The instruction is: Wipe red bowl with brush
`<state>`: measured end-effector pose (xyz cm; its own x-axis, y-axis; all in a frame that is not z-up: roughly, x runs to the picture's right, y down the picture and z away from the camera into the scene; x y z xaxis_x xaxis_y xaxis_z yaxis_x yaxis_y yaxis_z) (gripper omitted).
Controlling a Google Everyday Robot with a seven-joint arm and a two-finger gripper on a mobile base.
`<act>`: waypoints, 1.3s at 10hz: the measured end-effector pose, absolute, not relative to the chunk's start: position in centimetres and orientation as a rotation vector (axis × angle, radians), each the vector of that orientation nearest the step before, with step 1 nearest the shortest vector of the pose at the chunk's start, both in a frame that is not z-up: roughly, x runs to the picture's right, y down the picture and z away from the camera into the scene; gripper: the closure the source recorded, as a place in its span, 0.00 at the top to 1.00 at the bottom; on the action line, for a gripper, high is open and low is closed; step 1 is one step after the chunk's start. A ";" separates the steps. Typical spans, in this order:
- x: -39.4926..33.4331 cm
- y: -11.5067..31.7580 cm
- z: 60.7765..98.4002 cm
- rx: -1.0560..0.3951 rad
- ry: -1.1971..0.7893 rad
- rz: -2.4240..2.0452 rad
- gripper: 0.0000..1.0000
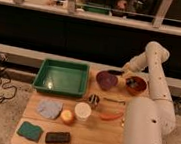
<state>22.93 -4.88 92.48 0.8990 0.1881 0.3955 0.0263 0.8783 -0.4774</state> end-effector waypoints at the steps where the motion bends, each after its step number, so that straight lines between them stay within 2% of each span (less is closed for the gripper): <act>1: 22.8 -4.8 92.2 -0.492 -0.447 0.087 0.00; 7: 27.4 -5.6 89.8 -0.419 -0.403 0.108 0.00; 13: 25.9 -6.2 92.0 -0.432 -0.421 0.094 0.00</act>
<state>25.91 -6.21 92.05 0.9097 0.1763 0.3761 0.0002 0.9053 -0.4248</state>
